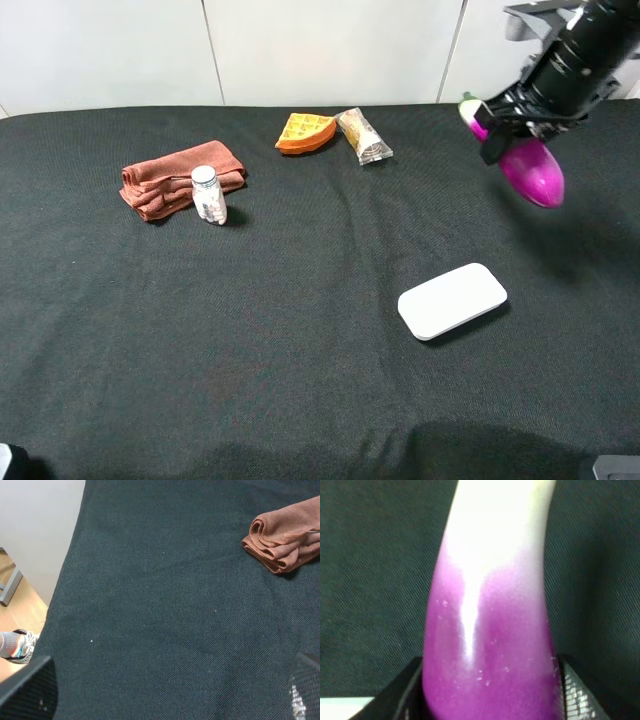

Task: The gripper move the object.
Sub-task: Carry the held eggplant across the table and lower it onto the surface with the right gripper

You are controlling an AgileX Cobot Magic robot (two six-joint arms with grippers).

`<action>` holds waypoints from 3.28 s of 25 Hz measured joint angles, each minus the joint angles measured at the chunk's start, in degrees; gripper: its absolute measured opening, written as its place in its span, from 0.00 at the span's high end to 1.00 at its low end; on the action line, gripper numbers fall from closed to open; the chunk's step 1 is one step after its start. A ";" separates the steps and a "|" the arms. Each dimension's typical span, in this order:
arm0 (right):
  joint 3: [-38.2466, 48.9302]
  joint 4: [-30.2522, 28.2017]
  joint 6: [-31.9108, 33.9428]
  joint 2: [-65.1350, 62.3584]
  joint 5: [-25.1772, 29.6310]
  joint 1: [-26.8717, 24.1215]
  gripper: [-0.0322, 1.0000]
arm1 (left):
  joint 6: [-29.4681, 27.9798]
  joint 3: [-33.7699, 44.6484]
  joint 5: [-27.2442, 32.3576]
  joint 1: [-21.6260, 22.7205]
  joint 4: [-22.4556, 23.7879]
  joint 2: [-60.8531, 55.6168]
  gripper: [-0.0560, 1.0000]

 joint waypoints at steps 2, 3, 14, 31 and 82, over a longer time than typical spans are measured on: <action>2.85 0.00 0.02 -1.70 -1.47 -1.32 0.59 | 0.00 0.00 0.00 0.00 0.00 0.00 0.04; 4.32 -0.06 0.02 -2.52 -2.15 -1.83 0.59 | 0.00 0.00 0.00 0.00 0.00 0.00 0.04; 17.70 -0.46 0.02 -7.17 -10.18 -6.05 0.59 | 0.00 0.00 0.00 0.00 0.00 0.00 0.04; 28.52 0.85 0.02 -7.65 -19.84 -6.91 0.59 | 0.00 0.00 0.00 0.00 0.00 0.00 0.04; 33.45 1.04 0.02 -1.29 -28.89 -6.91 0.59 | 0.00 0.00 0.00 0.00 0.00 0.00 0.04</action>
